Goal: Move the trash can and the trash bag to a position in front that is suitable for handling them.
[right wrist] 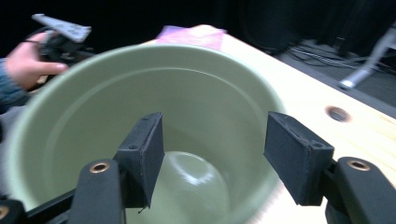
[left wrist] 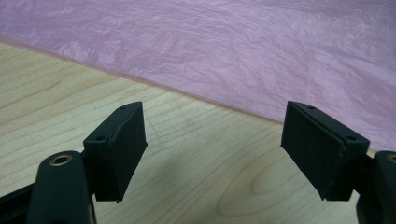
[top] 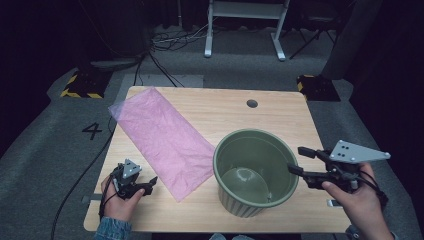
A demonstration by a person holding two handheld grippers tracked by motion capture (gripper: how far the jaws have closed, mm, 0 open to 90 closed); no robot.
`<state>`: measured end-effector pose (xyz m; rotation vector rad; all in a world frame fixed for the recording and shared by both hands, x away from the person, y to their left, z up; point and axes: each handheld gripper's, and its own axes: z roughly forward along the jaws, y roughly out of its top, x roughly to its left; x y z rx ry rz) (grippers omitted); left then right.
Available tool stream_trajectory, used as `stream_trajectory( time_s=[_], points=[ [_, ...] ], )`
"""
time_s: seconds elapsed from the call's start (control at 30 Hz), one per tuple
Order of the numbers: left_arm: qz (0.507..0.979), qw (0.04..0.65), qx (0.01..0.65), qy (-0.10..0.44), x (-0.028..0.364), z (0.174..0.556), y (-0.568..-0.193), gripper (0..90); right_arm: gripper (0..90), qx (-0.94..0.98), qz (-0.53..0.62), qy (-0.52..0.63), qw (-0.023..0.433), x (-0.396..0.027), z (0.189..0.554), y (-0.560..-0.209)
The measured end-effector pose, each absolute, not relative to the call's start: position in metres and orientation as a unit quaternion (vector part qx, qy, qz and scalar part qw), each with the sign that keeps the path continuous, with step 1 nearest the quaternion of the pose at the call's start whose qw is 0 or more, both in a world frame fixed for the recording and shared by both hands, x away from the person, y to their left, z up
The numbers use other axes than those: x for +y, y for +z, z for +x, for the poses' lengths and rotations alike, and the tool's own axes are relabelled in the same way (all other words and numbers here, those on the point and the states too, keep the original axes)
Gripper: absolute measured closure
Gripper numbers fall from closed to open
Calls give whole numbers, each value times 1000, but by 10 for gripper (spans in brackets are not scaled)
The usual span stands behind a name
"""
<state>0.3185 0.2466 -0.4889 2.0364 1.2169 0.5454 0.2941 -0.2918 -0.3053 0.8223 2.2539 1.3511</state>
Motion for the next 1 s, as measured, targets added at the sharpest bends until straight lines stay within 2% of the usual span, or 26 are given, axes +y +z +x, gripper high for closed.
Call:
stream_trajectory(
  time_s=[0.2, 0.53, 0.57, 0.6, 0.7, 1.0],
  points=[
    [778, 346, 482, 206, 247, 324, -488, 222, 347, 791, 331, 467, 219, -320, 298, -317],
    [778, 334, 490, 208, 247, 326, -487, 223, 314, 783, 388, 432, 223, -355, 319, -357],
    [779, 333, 490, 205, 247, 326, -487, 228, 312, 784, 393, 426, 223, -358, 322, -362],
    [781, 333, 488, 202, 247, 327, -486, 283, 307, 785, 397, 425, 216, -363, 327, -374],
    [789, 324, 482, 201, 247, 329, -485, 261, 304, 786, 395, 433, 199, -367, 332, -389],
    [787, 323, 490, 190, 255, 335, -488, 257, 304, 806, 398, 394, 191, -377, 346, -462]
  ],
)
